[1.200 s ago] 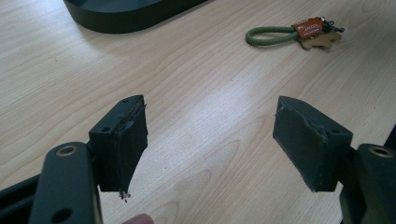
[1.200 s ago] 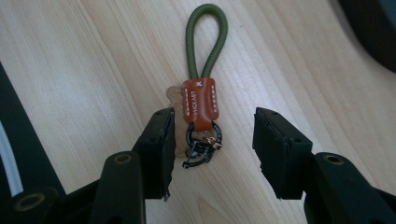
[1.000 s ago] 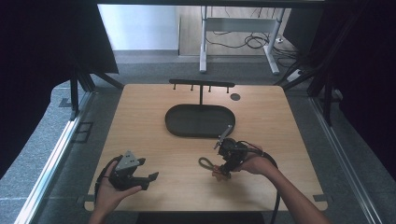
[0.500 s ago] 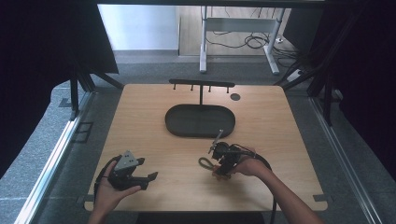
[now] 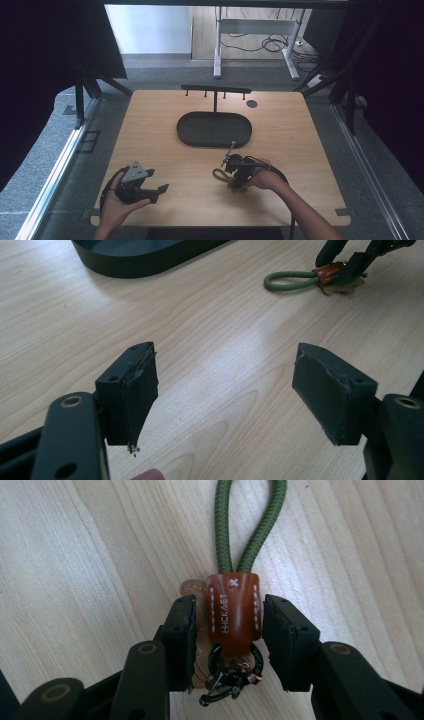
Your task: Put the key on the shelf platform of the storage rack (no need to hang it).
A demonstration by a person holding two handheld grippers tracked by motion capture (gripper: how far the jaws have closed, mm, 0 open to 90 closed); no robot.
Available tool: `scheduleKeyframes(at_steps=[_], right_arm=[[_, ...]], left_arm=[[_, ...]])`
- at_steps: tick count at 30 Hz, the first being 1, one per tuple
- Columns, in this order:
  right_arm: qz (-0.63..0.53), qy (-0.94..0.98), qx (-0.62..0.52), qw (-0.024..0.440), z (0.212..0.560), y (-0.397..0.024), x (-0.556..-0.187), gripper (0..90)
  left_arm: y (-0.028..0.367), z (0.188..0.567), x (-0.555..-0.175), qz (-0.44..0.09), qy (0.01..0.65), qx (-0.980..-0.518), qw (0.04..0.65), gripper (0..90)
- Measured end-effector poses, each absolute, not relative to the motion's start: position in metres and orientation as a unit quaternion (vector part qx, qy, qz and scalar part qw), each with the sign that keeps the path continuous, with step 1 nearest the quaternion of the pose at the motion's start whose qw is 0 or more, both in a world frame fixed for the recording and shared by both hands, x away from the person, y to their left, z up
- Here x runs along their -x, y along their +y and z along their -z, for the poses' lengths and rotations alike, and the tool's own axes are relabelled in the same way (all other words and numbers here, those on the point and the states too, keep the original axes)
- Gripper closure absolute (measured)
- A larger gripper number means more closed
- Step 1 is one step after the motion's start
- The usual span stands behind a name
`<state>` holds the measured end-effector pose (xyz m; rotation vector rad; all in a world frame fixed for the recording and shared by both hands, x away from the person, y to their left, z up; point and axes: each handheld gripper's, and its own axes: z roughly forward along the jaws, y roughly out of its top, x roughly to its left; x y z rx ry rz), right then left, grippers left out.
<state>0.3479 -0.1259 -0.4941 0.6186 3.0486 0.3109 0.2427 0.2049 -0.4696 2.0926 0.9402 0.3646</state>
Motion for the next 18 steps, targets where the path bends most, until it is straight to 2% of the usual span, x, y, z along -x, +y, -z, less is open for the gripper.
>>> scheduleKeyframes(at_steps=[9,18], right_arm=[[-0.091,0.978,-0.19,0.015,0.4961,-0.1243,-0.3472,65.3],[-0.093,0.978,-0.188,0.013,0.4931,-0.1261,-0.3471,66.4]], left_arm=[[0.2091,0.4682,-0.2427,-0.146,0.377,-0.824,0.398,26.5],[0.2107,0.4679,-0.2428,-0.148,0.379,-0.822,0.399,26.5]])
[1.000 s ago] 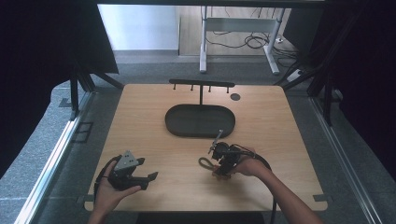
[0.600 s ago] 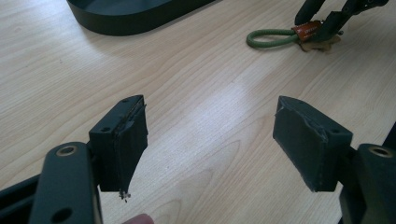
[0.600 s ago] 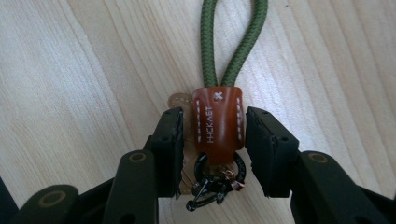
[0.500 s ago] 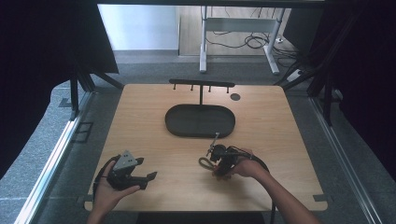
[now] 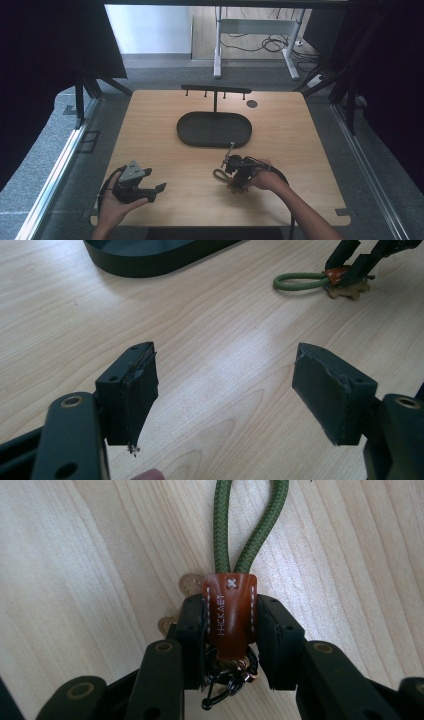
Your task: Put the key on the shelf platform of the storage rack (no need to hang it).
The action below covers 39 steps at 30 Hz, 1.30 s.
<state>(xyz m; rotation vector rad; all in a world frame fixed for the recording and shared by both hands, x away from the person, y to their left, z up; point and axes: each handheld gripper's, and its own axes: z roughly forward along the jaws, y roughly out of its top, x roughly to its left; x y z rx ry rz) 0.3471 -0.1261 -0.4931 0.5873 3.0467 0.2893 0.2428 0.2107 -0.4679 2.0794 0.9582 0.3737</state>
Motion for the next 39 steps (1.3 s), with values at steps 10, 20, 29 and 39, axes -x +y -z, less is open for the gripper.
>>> scheduleKeyframes(at_steps=[10,20,29,39], right_arm=[[-0.122,0.973,-0.193,0.021,0.458,-0.133,-0.345,66.6],[-0.141,0.97,-0.196,0.03,0.436,-0.141,-0.345,66.7],[-0.142,0.969,-0.198,0.038,0.424,-0.145,-0.348,66.7],[-0.143,0.968,-0.2,0.05,0.41,-0.148,-0.355,66.7]], left_arm=[[0.213,0.466,-0.242,-0.149,0.38,-0.82,0.401,26.5],[0.214,0.464,-0.241,-0.146,0.378,-0.817,0.41,26.5],[0.214,0.464,-0.242,-0.146,0.379,-0.817,0.41,26.5],[0.214,0.464,-0.242,-0.146,0.379,-0.817,0.409,26.5]])
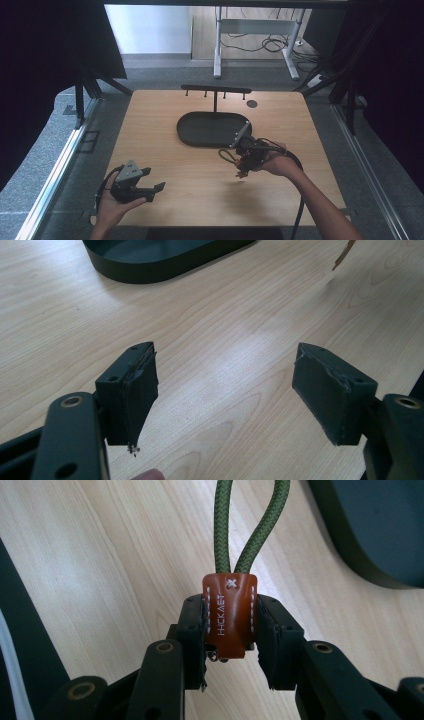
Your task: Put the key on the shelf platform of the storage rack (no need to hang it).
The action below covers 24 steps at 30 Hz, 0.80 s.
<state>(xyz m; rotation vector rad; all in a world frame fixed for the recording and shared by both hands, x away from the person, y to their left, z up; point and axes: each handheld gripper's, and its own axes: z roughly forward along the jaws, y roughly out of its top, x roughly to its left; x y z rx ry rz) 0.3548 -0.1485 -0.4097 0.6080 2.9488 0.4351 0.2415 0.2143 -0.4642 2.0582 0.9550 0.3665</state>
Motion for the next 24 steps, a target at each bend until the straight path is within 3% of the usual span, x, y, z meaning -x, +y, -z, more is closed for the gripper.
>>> scheduleKeyframes(at_steps=[24], right_arm=[[-0.155,0.966,-0.199,0.056,0.387,-0.151,-0.373,66.7]], left_arm=[[0.212,0.465,-0.242,-0.144,0.377,-0.819,0.408,26.5]])
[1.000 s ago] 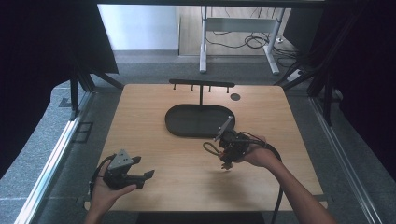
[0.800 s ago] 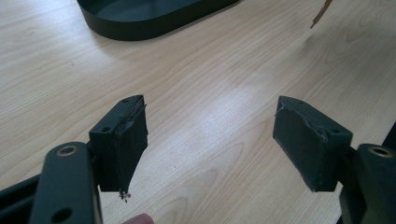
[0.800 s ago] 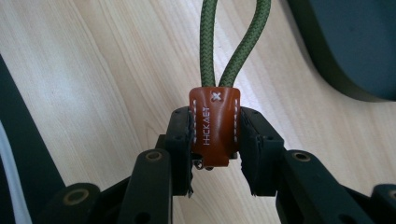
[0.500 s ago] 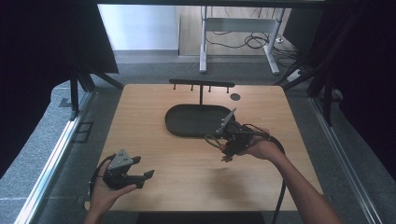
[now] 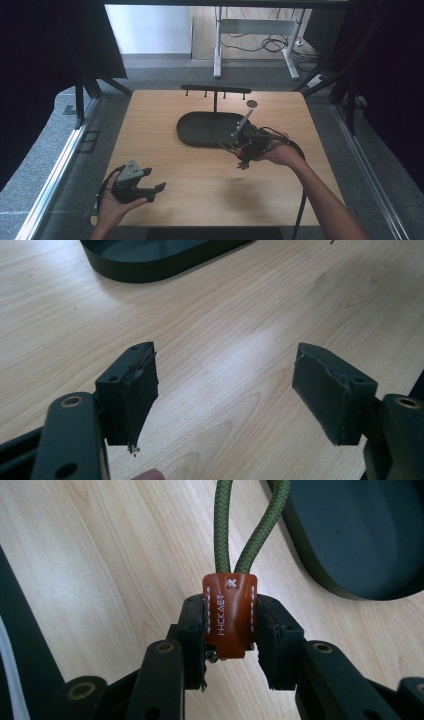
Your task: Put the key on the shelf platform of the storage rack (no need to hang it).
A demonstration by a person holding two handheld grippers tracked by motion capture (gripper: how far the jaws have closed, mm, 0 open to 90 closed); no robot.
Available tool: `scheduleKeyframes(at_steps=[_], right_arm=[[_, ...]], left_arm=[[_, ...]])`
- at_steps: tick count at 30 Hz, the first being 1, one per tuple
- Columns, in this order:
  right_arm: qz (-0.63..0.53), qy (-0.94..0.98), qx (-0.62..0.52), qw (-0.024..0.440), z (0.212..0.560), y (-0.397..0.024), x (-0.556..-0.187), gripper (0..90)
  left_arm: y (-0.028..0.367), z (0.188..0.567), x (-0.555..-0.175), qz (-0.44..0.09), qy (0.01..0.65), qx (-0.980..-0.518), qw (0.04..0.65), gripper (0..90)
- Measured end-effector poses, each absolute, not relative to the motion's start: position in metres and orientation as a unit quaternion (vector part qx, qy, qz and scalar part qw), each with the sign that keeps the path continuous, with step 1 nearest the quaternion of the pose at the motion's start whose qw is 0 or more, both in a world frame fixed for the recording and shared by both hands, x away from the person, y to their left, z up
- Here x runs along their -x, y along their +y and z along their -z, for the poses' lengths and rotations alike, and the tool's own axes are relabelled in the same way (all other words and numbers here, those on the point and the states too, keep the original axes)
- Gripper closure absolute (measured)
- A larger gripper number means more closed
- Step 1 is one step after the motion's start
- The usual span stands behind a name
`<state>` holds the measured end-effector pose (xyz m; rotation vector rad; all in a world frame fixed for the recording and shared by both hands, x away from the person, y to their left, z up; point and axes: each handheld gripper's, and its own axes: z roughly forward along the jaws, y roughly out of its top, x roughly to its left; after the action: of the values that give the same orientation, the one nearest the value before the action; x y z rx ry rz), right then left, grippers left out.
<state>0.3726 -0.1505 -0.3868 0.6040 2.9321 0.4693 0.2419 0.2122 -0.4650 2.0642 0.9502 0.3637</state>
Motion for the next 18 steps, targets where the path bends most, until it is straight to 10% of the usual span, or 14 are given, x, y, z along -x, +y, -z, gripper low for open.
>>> scheduleKeyframes(at_steps=[18], right_arm=[[-0.155,0.964,-0.206,0.058,0.377,-0.143,-0.399,66.7]], left_arm=[[0.214,0.465,-0.242,-0.144,0.378,-0.818,0.41,26.5]])
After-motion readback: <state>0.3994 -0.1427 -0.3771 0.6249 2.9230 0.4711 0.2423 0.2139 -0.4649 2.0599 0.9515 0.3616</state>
